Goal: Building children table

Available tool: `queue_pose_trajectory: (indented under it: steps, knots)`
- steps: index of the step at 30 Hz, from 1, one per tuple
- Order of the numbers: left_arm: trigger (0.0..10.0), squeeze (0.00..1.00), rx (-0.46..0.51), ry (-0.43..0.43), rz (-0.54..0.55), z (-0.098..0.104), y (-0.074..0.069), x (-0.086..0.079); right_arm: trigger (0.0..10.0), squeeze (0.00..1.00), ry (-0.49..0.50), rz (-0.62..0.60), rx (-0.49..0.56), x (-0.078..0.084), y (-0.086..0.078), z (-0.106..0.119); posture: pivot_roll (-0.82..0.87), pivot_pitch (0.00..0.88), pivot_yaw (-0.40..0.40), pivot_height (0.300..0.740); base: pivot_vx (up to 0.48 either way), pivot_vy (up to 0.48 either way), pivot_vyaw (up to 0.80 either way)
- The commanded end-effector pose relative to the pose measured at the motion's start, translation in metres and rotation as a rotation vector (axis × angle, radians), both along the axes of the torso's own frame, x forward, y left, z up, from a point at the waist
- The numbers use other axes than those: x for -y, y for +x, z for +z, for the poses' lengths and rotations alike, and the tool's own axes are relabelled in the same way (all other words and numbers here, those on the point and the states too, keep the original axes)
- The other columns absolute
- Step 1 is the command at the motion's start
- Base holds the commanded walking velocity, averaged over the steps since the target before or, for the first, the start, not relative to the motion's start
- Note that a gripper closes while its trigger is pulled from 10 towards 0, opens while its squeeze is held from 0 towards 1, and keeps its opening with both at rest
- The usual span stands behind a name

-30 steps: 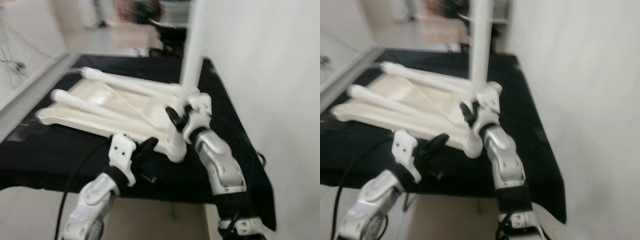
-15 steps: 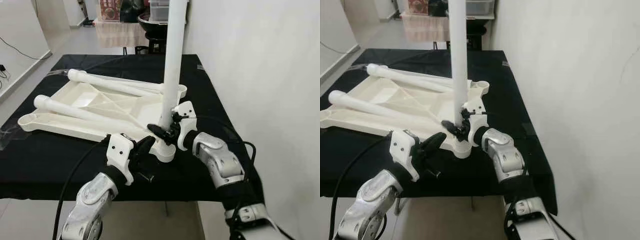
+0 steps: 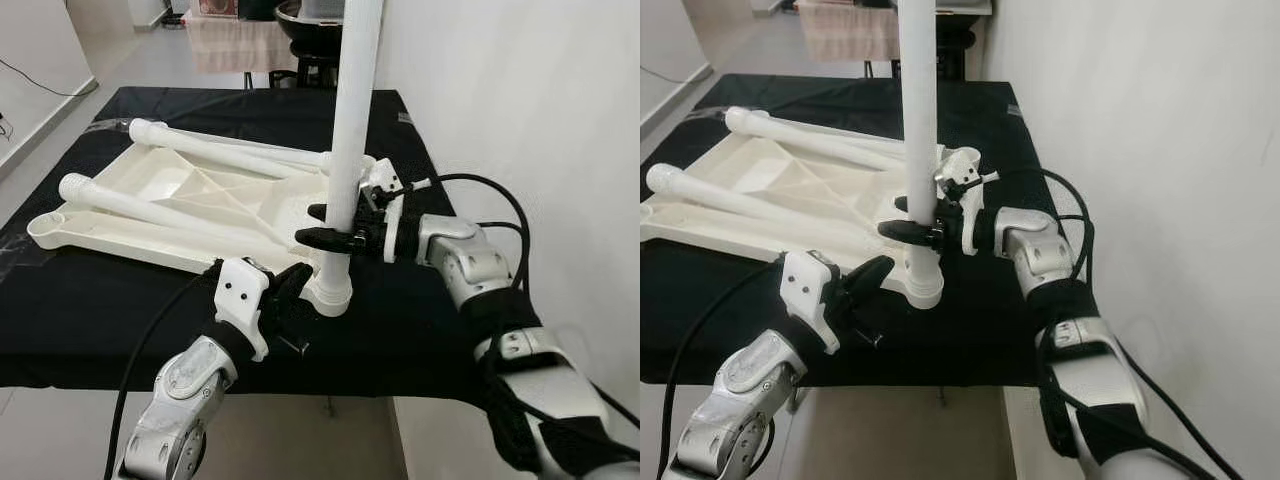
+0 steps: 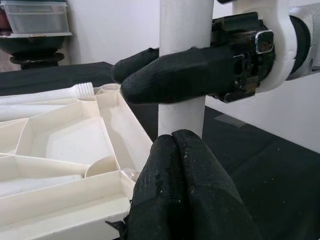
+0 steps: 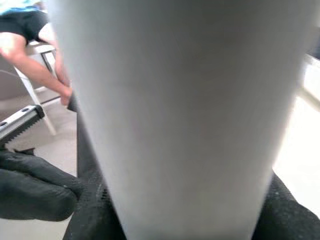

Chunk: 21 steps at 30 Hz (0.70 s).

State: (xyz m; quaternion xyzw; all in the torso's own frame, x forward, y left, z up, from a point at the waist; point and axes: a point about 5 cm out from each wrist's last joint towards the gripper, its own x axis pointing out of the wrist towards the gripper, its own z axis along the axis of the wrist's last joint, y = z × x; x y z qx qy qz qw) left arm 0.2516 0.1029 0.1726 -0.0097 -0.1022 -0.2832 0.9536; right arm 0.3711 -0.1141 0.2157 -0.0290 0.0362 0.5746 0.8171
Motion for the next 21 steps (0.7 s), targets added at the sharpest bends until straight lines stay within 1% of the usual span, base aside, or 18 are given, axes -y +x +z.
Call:
queue_pose_trajectory:
  steps: [1, 3, 8, 12, 13, 14, 15, 17, 18, 19, 20, 21]
  knots:
    - [10.0, 0.00, -0.007, 0.010, 0.010, -0.003, 0.000, -0.001, 0.0, 0.00, 0.032, 0.041, -0.006, 0.000, -0.001, 0.001, 0.04, 0.066, -0.078, 0.740, 0.000, 0.000, 0.00]
    - [10.0, 0.00, -0.007, 0.012, 0.009, -0.002, 0.000, -0.001, 0.0, 0.00, 0.051, 0.050, -0.013, 0.001, 0.000, 0.001, 0.04, 0.068, -0.076, 0.740, 0.000, 0.000, 0.00]
    - [10.0, 0.00, -0.008, 0.014, 0.008, -0.002, 0.000, -0.002, 0.0, 0.00, 0.064, 0.050, -0.017, 0.002, 0.000, -0.001, 0.04, 0.069, -0.072, 0.740, 0.000, 0.000, 0.00]
    - [10.0, 0.00, -0.011, 0.015, 0.003, -0.003, -0.001, -0.002, 0.0, 0.00, 0.106, -0.037, -0.034, 0.002, -0.002, -0.015, 0.04, 0.072, -0.069, 0.740, 0.000, 0.000, 0.00]
    - [10.0, 0.00, -0.011, 0.015, 0.003, -0.003, -0.001, -0.002, 0.0, 0.00, 0.106, -0.037, -0.034, 0.002, -0.002, -0.015, 0.04, 0.072, -0.069, 0.740, 0.000, 0.000, 0.00]
    - [10.0, 0.00, -0.012, 0.016, 0.001, -0.003, -0.001, -0.002, 0.0, 0.00, 0.083, -0.150, -0.054, 0.004, -0.002, -0.027, 0.05, 0.076, -0.065, 0.740, 0.000, 0.000, 0.00]
    - [10.0, 0.00, -0.015, 0.020, -0.001, -0.003, -0.002, -0.003, 0.0, 0.00, 0.015, -0.393, -0.125, 0.002, -0.004, -0.053, 0.04, 0.081, -0.064, 0.740, 0.000, 0.000, 0.00]
    - [10.0, 0.00, -0.015, 0.020, -0.001, -0.003, -0.002, -0.003, 0.0, 0.00, 0.015, -0.393, -0.125, 0.002, -0.004, -0.053, 0.04, 0.081, -0.064, 0.740, 0.000, 0.000, 0.00]
    - [10.0, 0.00, -0.019, 0.022, -0.001, -0.004, -0.003, -0.004, 0.0, 0.00, -0.054, -0.660, -0.159, 0.004, -0.008, -0.075, 0.04, 0.083, -0.062, 0.740, 0.000, 0.000, 0.00]
    - [10.0, 0.00, -0.029, 0.026, 0.000, -0.005, -0.003, -0.005, 0.0, 0.00, -0.081, -0.746, -0.197, -0.007, -0.027, -0.093, 0.05, 0.098, -0.044, 0.740, 0.000, 0.000, 0.00]
    - [10.0, 0.00, -0.041, 0.036, -0.003, -0.008, -0.003, -0.007, 0.0, 0.00, -0.095, -0.736, -0.195, -0.021, -0.040, -0.098, 0.04, 0.094, -0.032, 0.740, 0.000, 0.000, 0.00]
    - [10.0, 0.00, -0.049, 0.042, -0.004, -0.010, -0.003, -0.007, 0.0, 0.00, -0.088, -0.689, -0.185, -0.031, -0.048, -0.099, 0.04, 0.094, -0.032, 0.740, 0.000, 0.000, 0.00]
